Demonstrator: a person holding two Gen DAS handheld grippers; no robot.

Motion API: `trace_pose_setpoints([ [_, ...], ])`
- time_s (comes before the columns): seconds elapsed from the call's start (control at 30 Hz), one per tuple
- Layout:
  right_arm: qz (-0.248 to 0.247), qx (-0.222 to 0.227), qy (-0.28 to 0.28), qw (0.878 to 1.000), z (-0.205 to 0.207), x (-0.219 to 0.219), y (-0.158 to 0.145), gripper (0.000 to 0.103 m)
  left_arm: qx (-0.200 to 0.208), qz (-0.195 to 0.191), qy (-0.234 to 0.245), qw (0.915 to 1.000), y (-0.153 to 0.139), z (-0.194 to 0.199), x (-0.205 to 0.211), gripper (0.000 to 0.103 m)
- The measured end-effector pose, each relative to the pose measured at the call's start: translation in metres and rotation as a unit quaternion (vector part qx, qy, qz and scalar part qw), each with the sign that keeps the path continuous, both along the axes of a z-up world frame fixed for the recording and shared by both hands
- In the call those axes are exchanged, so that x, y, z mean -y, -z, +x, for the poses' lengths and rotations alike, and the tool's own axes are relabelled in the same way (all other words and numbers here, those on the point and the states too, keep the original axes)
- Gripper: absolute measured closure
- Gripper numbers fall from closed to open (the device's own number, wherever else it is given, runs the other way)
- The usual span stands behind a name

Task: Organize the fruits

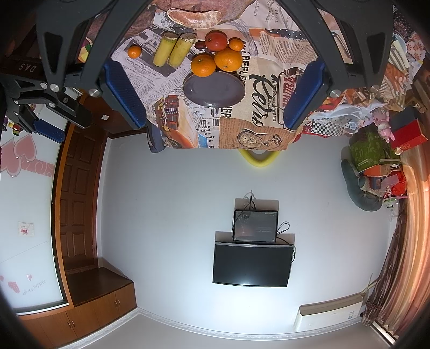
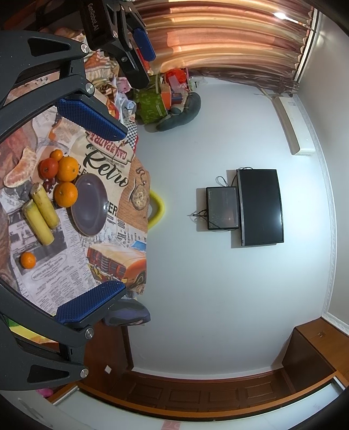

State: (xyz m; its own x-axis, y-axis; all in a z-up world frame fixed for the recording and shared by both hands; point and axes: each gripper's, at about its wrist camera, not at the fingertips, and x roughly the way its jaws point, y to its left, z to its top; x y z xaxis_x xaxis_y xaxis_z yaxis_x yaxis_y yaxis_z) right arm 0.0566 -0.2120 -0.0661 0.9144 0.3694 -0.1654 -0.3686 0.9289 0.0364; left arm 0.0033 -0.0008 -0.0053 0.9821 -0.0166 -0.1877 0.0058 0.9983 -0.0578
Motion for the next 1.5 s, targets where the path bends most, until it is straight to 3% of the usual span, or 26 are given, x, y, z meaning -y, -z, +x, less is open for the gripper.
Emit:
trace_pose_setpoints([
  [0.2, -0.010, -0.006, 0.016, 1.000, 0.004, 0.001, 0.004, 0.000, -0.005, 0.002, 0.007, 1.0000, 0.003, 0.003, -0.001, 0.000],
  [0.33, -0.013, -0.024, 0.015, 1.000, 0.013, 0.007, 0.014, 0.000, -0.020, 0.010, 0.010, 0.9997, 0.007, 0.012, 0.001, 0.010],
  [0.57, -0.026, -0.095, 0.023, 0.995, 0.040, 0.020, 0.041, 0.000, -0.071, 0.022, 0.019, 0.9971, 0.027, 0.038, -0.001, 0.015],
  [0.73, -0.042, -0.129, 0.032, 0.990, 0.058, 0.031, 0.057, 0.000, -0.131, 0.046, 0.044, 0.9894, 0.055, 0.067, 0.005, 0.016],
  [1.03, -0.053, -0.190, 0.042, 0.979, 0.080, 0.052, 0.085, 0.004, -0.237, 0.065, 0.078, 0.9664, 0.121, 0.100, 0.013, 0.016],
  [1.33, -0.064, -0.223, 0.041, 0.972, 0.093, 0.057, 0.103, 0.004, -0.336, 0.103, 0.091, 0.9318, 0.193, 0.110, 0.021, 0.015],
  [1.5, -0.065, -0.232, 0.044, 0.969, 0.098, 0.059, 0.109, 0.004, -0.377, 0.111, 0.105, 0.9135, 0.217, 0.111, 0.026, 0.015],
])
